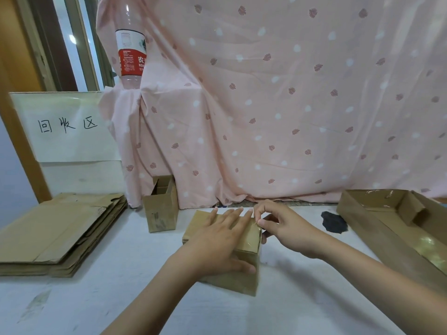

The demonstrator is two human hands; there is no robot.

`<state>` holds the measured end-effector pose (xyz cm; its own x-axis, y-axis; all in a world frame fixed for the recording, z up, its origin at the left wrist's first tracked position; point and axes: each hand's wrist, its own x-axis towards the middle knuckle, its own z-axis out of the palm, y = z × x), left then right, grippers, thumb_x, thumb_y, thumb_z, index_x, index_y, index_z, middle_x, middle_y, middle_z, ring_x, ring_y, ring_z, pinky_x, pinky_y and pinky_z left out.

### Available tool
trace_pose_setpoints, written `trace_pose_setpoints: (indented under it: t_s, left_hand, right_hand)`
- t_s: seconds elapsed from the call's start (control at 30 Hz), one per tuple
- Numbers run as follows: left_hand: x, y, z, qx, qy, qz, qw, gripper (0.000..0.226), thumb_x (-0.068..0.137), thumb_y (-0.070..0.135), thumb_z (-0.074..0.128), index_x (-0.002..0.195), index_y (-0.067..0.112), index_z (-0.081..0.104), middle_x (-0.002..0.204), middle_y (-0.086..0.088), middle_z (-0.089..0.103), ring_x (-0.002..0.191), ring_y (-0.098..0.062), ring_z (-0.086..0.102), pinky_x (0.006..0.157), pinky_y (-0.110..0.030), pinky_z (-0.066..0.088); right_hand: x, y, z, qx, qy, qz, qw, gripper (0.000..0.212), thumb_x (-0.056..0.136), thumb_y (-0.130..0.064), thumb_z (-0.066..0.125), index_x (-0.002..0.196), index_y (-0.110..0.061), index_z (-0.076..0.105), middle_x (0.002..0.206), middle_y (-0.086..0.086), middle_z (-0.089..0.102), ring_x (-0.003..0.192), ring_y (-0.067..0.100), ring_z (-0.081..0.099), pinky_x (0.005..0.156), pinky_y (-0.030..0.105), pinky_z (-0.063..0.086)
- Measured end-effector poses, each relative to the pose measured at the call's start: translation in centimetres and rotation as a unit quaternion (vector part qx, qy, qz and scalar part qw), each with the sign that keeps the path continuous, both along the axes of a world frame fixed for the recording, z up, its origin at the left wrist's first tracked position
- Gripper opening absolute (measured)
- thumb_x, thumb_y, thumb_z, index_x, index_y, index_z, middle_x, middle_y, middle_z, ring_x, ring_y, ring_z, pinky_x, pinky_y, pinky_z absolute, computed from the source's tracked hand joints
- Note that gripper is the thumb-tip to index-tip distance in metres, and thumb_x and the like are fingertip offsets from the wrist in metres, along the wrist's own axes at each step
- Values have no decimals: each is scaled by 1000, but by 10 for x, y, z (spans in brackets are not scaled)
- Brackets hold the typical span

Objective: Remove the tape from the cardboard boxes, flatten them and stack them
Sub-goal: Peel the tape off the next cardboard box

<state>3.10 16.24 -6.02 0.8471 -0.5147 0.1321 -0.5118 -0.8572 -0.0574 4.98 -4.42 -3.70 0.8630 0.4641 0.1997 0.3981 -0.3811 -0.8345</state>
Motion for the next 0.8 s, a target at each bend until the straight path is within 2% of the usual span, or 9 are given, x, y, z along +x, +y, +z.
trace_pose_setpoints:
  t_s: [0.07, 0.13, 0.2, 0.27, 0.33, 0.4, 0.5, 0.63, 0.8]
  left_hand:
    - [3, 0, -1, 3, 8, 3, 1000, 115, 79, 80, 49, 156, 26, -17, 166, 3, -9, 152, -12, -11, 123, -45, -7]
    - [6, -1, -2, -1, 16, 3, 1000, 115, 79, 80, 49, 156, 25, -16, 166, 4, -9, 152, -12, -11, 123, -45, -6]
    - [7, 0, -3, -8, 22, 4, 1000, 114, 80, 80, 49, 157, 25, -14, 166, 3, -8, 152, -12, -10, 123, -46, -5]
    - [8, -1, -3, -12, 24, 4, 1000, 113, 80, 79, 50, 158, 23, -11, 166, 2, -6, 152, -12, -8, 123, -46, -4]
    - [9, -2, -2, -13, 22, 4, 1000, 113, 80, 78, 51, 158, 23, -8, 167, 1, -4, 152, -13, -6, 123, -46, -3]
    - [10, -4, -2, -9, 22, 5, 1000, 114, 79, 79, 52, 158, 22, -9, 167, 2, -5, 152, -12, -6, 123, -47, -3]
    - [9, -4, -1, -7, 24, 10, 1000, 115, 80, 79, 51, 158, 22, -12, 167, 2, -5, 152, -12, -7, 123, -47, -4]
    - [5, -7, 1, -12, 30, 16, 999, 115, 80, 77, 54, 158, 22, -9, 167, 1, -4, 152, -12, -6, 123, -46, -5]
    - [4, -10, 3, -21, 34, 14, 999, 114, 80, 76, 56, 158, 21, -6, 167, 2, -4, 152, -11, -5, 123, -46, -5]
  right_hand:
    - [2, -3, -6, 46, 13, 15, 999, 18, 102, -1, 48, 90, -10, 57, 101, 12, 55, 72, 24, 60, 82, 41, 53]
    - [3, -5, -9, 57, 10, 13, 998, 15, 101, -2, 50, 93, -12, 58, 104, 18, 56, 75, 24, 61, 85, 44, 53]
    - [4, -5, -3, 31, -10, 10, 999, 16, 97, -6, 58, 101, -21, 61, 104, 11, 62, 80, 20, 64, 83, 37, 54]
    - [7, -2, 10, -33, -38, 29, 998, 31, 92, -4, 64, 110, -29, 63, 98, -2, 64, 81, 11, 61, 76, 24, 52]
    - [9, 2, 21, -157, -100, 17, 982, 31, 90, -6, 68, 99, -36, 68, 87, -13, 64, 78, 2, 58, 76, 16, 49]
    - [10, 4, 25, -208, -155, -12, 966, 23, 89, -7, 68, 85, -29, 74, 82, -14, 68, 78, 4, 62, 76, 19, 50]
    - [10, 0, 17, -155, -143, -13, 977, 17, 89, -3, 65, 81, -16, 72, 82, -8, 70, 76, 7, 65, 78, 26, 53]
    - [13, -12, 0, -47, -61, 25, 997, 16, 94, -4, 62, 83, -15, 65, 92, -8, 68, 92, 12, 65, 92, 34, 51]
    - [12, -17, -12, 45, -16, 54, 997, 13, 97, 5, 54, 88, -4, 59, 96, -2, 65, 94, 13, 60, 87, 24, 47]
